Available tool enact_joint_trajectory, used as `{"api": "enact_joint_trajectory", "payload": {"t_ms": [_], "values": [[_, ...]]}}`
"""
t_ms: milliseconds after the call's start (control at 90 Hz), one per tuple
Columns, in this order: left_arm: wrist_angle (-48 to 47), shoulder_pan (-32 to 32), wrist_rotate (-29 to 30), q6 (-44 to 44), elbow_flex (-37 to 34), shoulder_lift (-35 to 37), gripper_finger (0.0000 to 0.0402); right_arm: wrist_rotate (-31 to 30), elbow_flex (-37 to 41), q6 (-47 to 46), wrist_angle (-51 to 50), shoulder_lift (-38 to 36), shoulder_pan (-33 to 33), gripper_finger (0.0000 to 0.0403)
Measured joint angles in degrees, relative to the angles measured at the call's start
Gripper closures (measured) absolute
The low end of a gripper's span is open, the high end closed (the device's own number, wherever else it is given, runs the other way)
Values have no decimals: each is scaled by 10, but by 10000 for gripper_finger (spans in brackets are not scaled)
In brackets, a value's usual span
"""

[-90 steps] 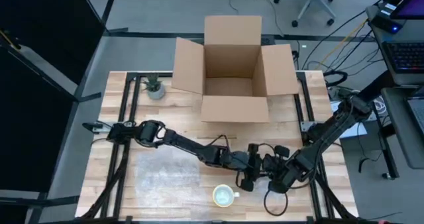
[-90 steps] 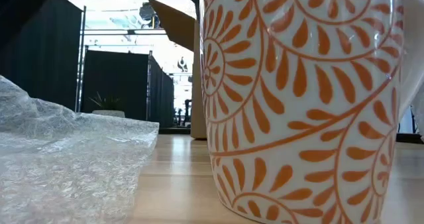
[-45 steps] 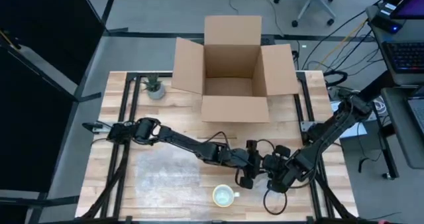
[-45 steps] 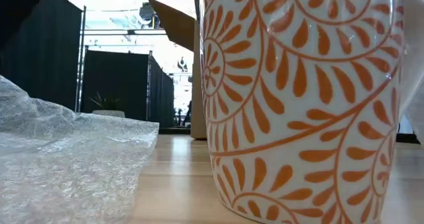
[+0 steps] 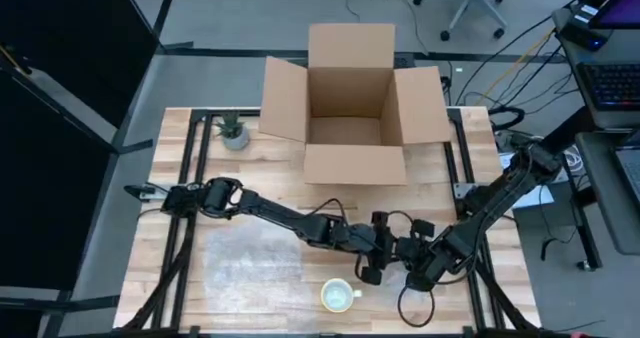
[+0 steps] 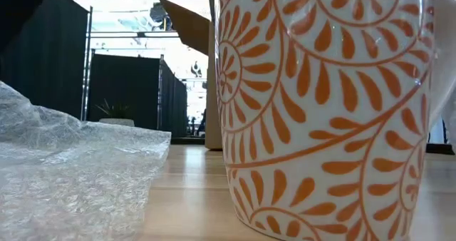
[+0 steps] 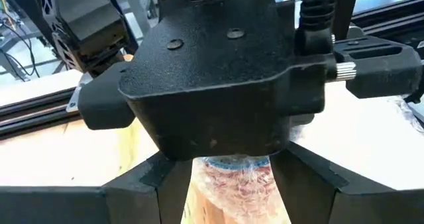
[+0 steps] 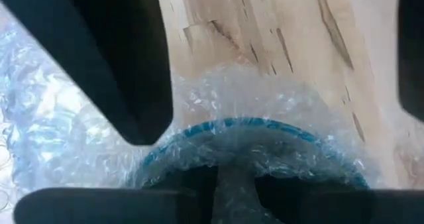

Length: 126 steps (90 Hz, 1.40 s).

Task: Wrap mug
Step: Wrap the red patterned mug with bubble wrap

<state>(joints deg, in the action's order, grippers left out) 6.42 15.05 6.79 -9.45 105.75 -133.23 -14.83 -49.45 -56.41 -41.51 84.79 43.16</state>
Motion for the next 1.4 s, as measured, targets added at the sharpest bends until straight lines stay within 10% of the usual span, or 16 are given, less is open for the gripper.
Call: {"api": "enact_joint_trajectory", "payload": {"t_ms": [489,967,1400], "values": [[-1,1,1,0,0,0,215,0,0,-8,-2,0,-4,398],[4,1,1,0,2,2,215,8,-4,-33,-3,-3,-7,251],[-2,1,-3,0,3,2,215,0,-2,1,7,-2,-7,280]]}}
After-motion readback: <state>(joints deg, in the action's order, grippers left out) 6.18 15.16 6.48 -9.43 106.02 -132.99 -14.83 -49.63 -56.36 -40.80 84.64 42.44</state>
